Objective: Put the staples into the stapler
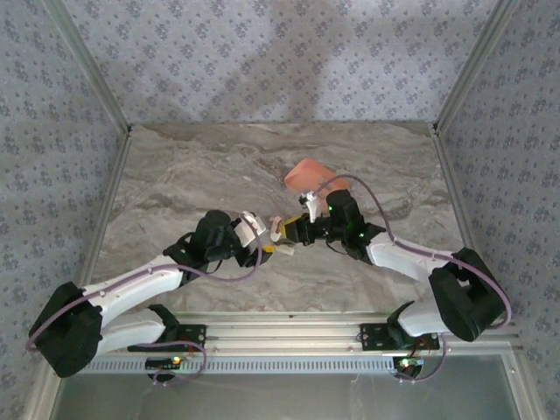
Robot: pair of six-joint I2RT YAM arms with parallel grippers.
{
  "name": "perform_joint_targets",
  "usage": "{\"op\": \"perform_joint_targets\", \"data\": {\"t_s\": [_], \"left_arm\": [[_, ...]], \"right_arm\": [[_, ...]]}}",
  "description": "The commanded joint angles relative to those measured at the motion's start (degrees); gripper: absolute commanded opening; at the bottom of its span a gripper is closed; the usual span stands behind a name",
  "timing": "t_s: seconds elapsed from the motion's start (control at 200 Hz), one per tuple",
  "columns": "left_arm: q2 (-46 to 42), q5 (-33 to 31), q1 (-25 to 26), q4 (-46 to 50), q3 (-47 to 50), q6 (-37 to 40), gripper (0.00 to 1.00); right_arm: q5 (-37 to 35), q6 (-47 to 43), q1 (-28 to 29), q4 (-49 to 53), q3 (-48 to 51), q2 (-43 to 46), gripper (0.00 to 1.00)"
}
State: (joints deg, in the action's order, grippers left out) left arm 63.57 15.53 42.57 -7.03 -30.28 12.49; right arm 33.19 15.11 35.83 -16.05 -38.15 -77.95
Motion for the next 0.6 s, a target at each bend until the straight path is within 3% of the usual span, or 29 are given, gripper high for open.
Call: {"op": "perform_joint_targets", "data": {"t_s": [0.0,0.08,0.215,0.6], "left_arm": [[-0.5,5.6,0.4,4.9,-3.7,5.6,0.72],[0.2,7.8,0.4,6.2,-5.0,8.5,0.69],[1.6,11.7,0.4,8.9,-7.3,14.3,0.64],[5.5,18.1,0.4,14.5,-11.8,21.6,0.51]], "right_arm": [[7.7,-21.8,0.0,13.1,-3.7,2.5,0.13],[9.1,-34.2,0.8,19.7,-5.1,3.3,0.12],[10.7,-47.1,1.2,29.0,-8.0,3.1,0.11],[13.3,-52.5,2.0,29.1,-9.1,2.8,0.10]]}}
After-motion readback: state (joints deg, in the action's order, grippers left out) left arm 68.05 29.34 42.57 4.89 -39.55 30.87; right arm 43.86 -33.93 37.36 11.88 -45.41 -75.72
